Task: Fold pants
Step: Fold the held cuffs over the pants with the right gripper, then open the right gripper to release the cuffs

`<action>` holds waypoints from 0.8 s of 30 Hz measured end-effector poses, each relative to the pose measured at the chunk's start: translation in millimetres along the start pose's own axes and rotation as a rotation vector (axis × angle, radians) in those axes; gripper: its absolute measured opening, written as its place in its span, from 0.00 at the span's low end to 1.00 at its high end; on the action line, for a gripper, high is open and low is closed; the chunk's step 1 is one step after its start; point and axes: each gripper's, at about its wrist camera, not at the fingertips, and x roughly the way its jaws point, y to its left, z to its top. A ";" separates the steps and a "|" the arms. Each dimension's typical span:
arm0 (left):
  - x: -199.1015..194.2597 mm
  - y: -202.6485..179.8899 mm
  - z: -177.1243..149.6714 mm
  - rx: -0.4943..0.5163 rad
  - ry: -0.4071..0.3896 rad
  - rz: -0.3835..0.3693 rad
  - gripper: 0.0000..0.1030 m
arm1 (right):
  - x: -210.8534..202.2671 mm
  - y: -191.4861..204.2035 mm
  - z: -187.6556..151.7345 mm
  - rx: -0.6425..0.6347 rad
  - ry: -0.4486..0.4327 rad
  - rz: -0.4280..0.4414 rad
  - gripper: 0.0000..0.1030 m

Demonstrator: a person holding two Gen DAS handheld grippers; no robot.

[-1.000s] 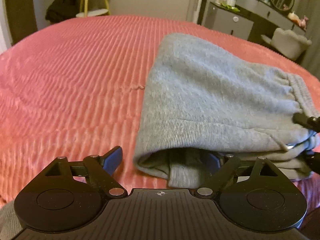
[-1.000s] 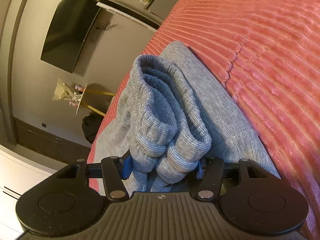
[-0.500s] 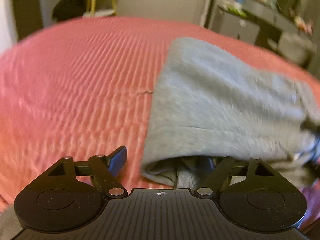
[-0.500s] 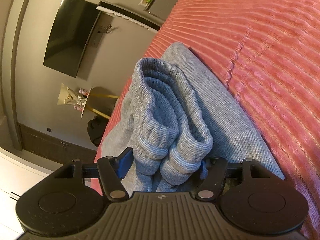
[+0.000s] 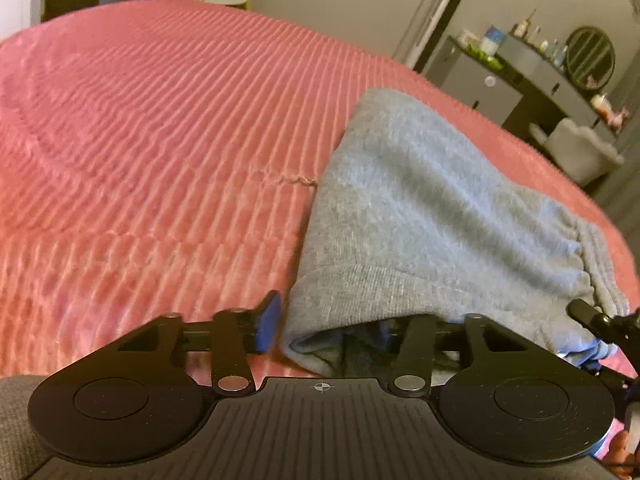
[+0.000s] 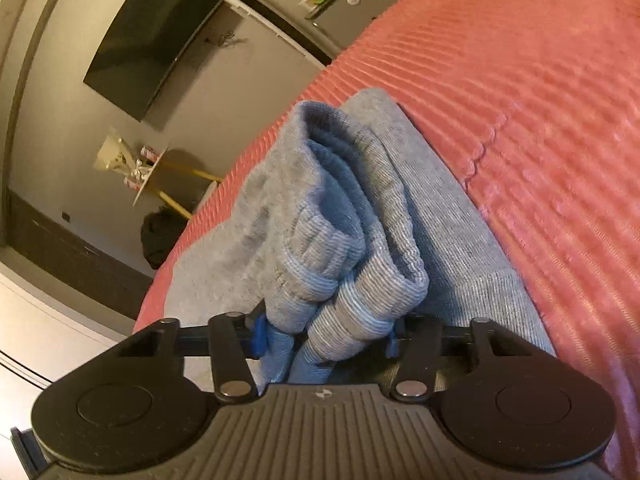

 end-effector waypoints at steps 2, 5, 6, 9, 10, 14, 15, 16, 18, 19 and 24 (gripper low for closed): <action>-5.4 1.5 -1.2 0.001 -0.030 0.000 0.34 | -15.3 5.4 -0.5 0.016 -0.038 0.055 0.40; -11.6 6.2 -0.8 -0.014 -0.051 -0.015 0.26 | -38.2 14.4 -3.9 -0.010 -0.083 0.099 0.39; -12.9 7.8 -0.5 -0.019 -0.053 -0.023 0.26 | -42.9 14.4 -5.8 -0.025 -0.089 0.091 0.40; -15.3 8.8 -1.1 -0.013 -0.032 -0.015 0.26 | -35.4 8.4 -7.8 -0.065 -0.035 -0.020 0.43; -17.1 7.8 -1.1 -0.005 -0.023 0.000 0.26 | -27.6 5.9 -7.0 -0.060 0.016 -0.079 0.48; -43.1 7.9 -5.1 0.024 -0.054 0.015 0.37 | -41.2 -1.4 -1.0 0.043 0.004 -0.106 0.64; -51.5 8.6 -6.2 0.029 -0.063 0.017 0.38 | -49.7 -2.4 2.1 0.043 -0.012 -0.102 0.65; -58.9 8.2 -7.0 0.039 -0.077 0.022 0.38 | -58.0 -5.0 4.7 0.059 -0.025 -0.092 0.65; -76.0 4.4 -7.4 0.076 -0.161 0.038 0.43 | -75.1 -8.3 7.8 0.093 -0.082 -0.110 0.65; -81.2 0.4 -6.1 0.103 -0.200 0.047 0.52 | -83.0 -8.9 9.4 0.098 -0.110 -0.107 0.65; -65.0 -29.9 3.0 0.216 -0.229 0.049 0.61 | -77.5 -1.9 17.5 0.109 -0.077 -0.008 0.42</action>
